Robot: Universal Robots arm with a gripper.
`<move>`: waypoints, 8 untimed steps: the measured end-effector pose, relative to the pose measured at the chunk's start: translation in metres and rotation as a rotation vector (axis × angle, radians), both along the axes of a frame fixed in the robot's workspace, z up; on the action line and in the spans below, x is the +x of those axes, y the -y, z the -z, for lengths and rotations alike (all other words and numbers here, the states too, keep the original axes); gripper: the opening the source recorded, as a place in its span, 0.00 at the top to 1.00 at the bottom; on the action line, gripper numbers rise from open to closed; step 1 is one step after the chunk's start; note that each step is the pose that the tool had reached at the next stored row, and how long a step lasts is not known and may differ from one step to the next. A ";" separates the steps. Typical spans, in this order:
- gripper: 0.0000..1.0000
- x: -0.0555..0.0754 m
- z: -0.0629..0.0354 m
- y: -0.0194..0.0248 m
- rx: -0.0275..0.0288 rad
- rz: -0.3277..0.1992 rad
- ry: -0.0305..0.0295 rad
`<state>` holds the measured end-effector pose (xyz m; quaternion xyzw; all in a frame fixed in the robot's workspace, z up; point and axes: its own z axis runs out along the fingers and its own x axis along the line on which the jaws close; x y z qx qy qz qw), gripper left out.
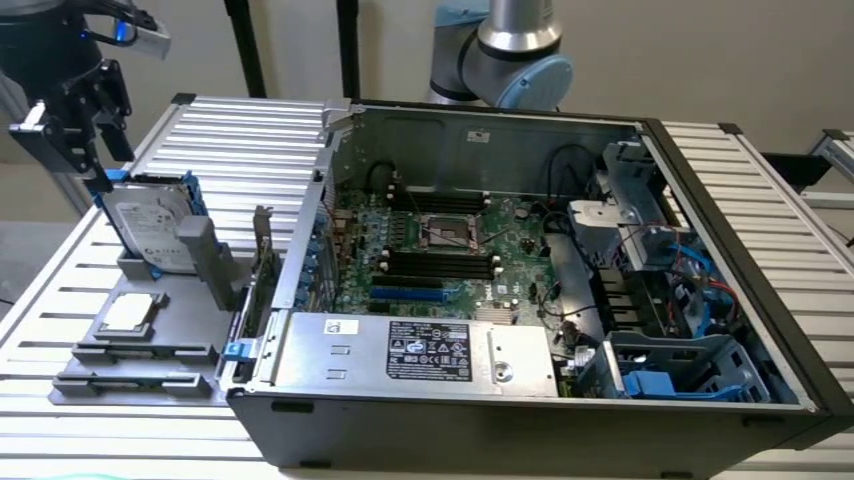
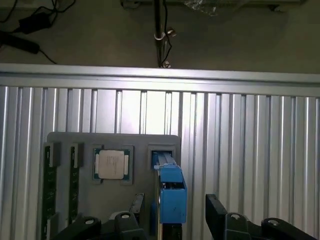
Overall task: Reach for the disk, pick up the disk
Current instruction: 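Pick up the disk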
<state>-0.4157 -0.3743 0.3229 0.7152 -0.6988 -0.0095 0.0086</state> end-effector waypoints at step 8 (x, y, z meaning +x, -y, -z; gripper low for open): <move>0.40 0.000 0.0147 0.0004 0.0000 0.000 0.0001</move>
